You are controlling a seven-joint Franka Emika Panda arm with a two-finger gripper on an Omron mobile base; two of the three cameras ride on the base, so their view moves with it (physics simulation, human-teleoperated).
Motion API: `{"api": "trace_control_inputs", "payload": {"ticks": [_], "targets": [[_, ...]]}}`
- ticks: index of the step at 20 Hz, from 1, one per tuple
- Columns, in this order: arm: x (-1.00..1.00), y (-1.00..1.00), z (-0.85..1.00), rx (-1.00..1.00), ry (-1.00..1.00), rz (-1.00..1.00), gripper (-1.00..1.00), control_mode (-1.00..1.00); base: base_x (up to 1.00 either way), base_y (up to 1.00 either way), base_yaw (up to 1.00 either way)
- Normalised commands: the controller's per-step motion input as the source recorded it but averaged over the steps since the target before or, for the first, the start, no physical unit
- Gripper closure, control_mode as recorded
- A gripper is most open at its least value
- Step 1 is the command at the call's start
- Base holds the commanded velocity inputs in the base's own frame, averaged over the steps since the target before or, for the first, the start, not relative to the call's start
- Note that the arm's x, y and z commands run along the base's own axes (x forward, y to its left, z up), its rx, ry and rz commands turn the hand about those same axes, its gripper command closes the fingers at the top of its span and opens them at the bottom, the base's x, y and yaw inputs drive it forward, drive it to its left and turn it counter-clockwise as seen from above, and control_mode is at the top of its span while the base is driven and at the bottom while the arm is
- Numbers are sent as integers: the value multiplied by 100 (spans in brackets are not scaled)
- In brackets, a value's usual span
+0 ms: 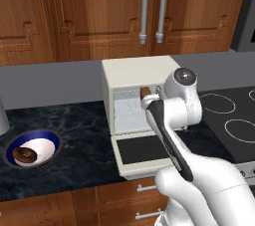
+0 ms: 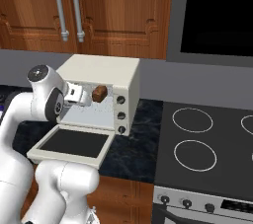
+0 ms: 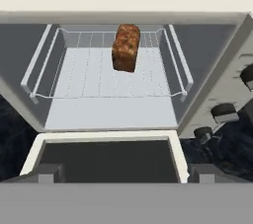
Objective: Pick up the heated bread from the toaster oven and place it in the bowl. Then move the bread bowl to the dining counter.
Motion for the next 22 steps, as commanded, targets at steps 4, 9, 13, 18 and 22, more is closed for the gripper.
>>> {"api": "trace_control_inputs", "payload": {"ticks": [4, 9, 13, 18, 22], "targets": [[28, 5, -20, 4, -6, -6, -100, -100, 0, 0, 0], [25, 0, -12, 5, 0, -2, -100, -100, 0, 0, 0], [27, 0, -22, 0, 0, 0, -100, -100, 0, 0, 0], [18, 0, -1, 0, 0, 0, -100, -100, 0, 0, 0], [35, 0, -7, 0, 0, 0, -100, -100, 0, 0, 0]]}}
